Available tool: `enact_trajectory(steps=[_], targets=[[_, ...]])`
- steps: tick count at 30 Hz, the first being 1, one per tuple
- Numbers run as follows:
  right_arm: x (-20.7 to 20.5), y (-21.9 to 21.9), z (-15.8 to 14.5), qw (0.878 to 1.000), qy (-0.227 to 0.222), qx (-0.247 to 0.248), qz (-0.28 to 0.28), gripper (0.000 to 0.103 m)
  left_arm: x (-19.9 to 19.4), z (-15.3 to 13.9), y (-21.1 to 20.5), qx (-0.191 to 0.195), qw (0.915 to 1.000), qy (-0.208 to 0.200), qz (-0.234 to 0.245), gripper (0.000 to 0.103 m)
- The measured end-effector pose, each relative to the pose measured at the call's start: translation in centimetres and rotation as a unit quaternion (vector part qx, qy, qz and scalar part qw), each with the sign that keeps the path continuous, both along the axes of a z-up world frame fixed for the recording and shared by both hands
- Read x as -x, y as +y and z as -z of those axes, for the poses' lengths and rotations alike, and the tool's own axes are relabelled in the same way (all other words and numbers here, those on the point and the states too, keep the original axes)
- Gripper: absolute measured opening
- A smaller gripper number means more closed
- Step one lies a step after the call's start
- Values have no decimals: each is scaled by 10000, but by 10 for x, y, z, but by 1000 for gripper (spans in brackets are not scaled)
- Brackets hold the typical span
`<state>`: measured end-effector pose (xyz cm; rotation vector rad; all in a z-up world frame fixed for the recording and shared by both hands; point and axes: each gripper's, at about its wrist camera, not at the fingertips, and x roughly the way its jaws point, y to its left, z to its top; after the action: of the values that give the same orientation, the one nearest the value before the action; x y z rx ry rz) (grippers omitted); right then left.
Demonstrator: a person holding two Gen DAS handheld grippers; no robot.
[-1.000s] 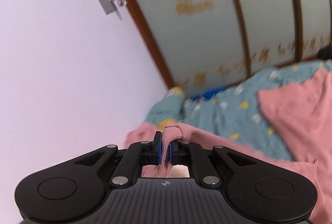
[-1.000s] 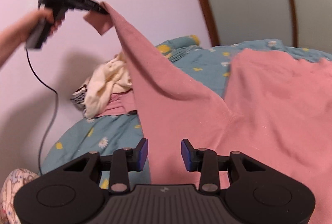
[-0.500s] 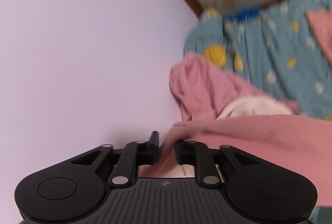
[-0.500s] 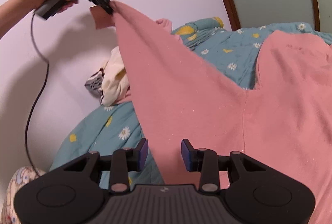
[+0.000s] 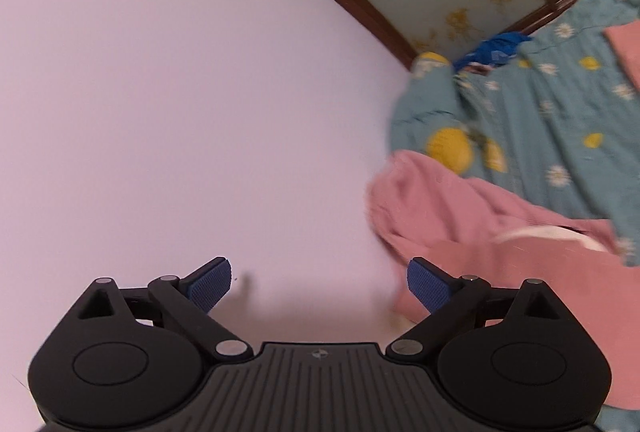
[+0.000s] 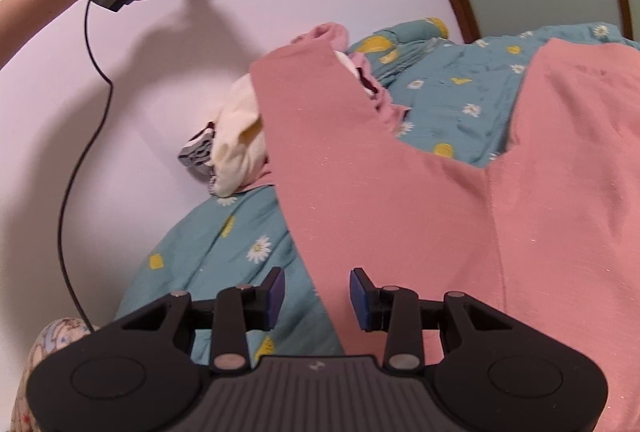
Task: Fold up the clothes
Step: 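Lower the pink sweatshirt edge onto the quilt and open the left tool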
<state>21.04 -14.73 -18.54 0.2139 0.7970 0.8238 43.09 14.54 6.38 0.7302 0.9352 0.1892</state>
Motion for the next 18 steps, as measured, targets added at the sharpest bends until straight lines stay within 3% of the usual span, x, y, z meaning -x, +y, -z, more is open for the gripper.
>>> enact_trajectory(steps=[5,8,10,14,16,17,18], targets=[[8,-20,-9,9993,-143,247,256,35,28,34,14,970,9938,118,-521,96],[17,-37,-15,9982,-206,385,399,35,36,72,23,1374,9869,306,-790,95],[21,-45,-16,9981,-171,377,448,35,37,86,30,1604,9827,202,-902,95],[36,-47,-13,9965,-173,633,515,35,36,104,55,2765,9475,-509,-1523,95],[46,-48,-13,9947,-306,820,539,35,35,110,60,3040,9367,-639,-1615,94],[52,-49,-13,9940,-373,882,526,35,34,110,61,3074,9358,-649,-1598,92],[57,-47,-11,9930,-429,1010,441,35,33,110,61,3093,9356,-652,-1571,77]])
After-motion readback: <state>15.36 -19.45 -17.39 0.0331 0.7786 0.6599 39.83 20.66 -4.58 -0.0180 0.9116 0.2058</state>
